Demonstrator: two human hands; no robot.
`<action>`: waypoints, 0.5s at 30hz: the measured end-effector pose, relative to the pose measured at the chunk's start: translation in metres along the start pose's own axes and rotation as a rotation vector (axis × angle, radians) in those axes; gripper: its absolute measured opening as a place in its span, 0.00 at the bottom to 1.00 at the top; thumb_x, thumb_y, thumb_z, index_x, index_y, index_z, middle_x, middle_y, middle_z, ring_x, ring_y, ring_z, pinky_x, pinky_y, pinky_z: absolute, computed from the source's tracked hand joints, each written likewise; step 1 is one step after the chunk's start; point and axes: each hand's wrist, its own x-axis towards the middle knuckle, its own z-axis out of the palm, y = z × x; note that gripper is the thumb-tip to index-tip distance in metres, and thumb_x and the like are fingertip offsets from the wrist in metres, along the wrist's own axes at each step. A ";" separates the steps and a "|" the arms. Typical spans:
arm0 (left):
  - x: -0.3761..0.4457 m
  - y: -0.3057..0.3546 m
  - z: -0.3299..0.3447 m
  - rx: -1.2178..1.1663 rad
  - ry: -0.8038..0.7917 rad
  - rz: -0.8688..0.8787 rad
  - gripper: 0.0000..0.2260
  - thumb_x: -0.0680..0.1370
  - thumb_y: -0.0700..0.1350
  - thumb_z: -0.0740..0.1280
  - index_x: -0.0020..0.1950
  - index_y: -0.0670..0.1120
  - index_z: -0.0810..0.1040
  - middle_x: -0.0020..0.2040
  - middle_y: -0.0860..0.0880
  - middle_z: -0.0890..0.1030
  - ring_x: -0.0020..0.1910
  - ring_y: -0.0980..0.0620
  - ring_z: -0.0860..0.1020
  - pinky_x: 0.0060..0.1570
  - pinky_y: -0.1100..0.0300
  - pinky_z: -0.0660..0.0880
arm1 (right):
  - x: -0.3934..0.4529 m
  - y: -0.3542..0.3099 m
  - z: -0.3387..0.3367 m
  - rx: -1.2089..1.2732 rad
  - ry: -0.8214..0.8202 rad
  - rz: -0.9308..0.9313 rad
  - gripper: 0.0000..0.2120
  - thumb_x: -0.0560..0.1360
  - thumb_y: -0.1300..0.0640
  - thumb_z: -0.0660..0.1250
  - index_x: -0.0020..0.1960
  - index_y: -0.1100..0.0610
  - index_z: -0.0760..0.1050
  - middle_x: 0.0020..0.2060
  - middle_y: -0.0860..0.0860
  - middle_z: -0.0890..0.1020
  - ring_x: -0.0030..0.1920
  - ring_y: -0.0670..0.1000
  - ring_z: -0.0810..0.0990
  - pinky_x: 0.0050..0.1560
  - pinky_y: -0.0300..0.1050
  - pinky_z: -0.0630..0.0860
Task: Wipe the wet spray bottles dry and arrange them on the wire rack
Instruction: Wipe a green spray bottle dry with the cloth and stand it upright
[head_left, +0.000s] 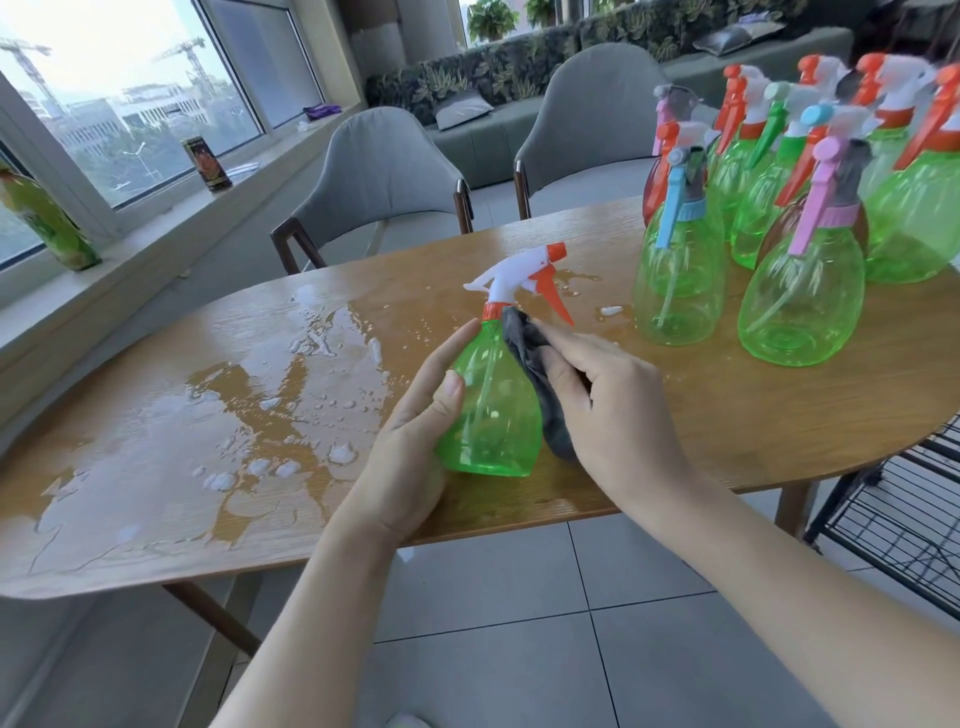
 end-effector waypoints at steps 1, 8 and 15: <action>0.001 -0.003 0.005 0.045 0.008 0.025 0.26 0.80 0.53 0.72 0.79 0.56 0.74 0.73 0.44 0.80 0.72 0.37 0.78 0.71 0.38 0.75 | 0.000 -0.002 0.000 0.004 -0.003 0.000 0.14 0.82 0.62 0.67 0.67 0.60 0.81 0.58 0.52 0.85 0.58 0.36 0.76 0.58 0.21 0.65; 0.013 0.006 0.027 -0.163 0.160 0.052 0.24 0.78 0.48 0.71 0.74 0.55 0.78 0.67 0.44 0.84 0.64 0.40 0.83 0.57 0.44 0.81 | 0.006 -0.009 -0.018 0.110 -0.087 -0.050 0.13 0.82 0.60 0.69 0.65 0.57 0.83 0.58 0.48 0.85 0.58 0.41 0.81 0.58 0.27 0.70; 0.042 -0.003 0.011 -0.440 0.326 -0.126 0.41 0.70 0.64 0.80 0.80 0.51 0.73 0.78 0.40 0.74 0.68 0.44 0.78 0.61 0.46 0.78 | -0.020 -0.010 -0.025 0.066 -0.130 -0.280 0.12 0.81 0.60 0.70 0.62 0.61 0.84 0.54 0.50 0.84 0.56 0.43 0.82 0.57 0.32 0.74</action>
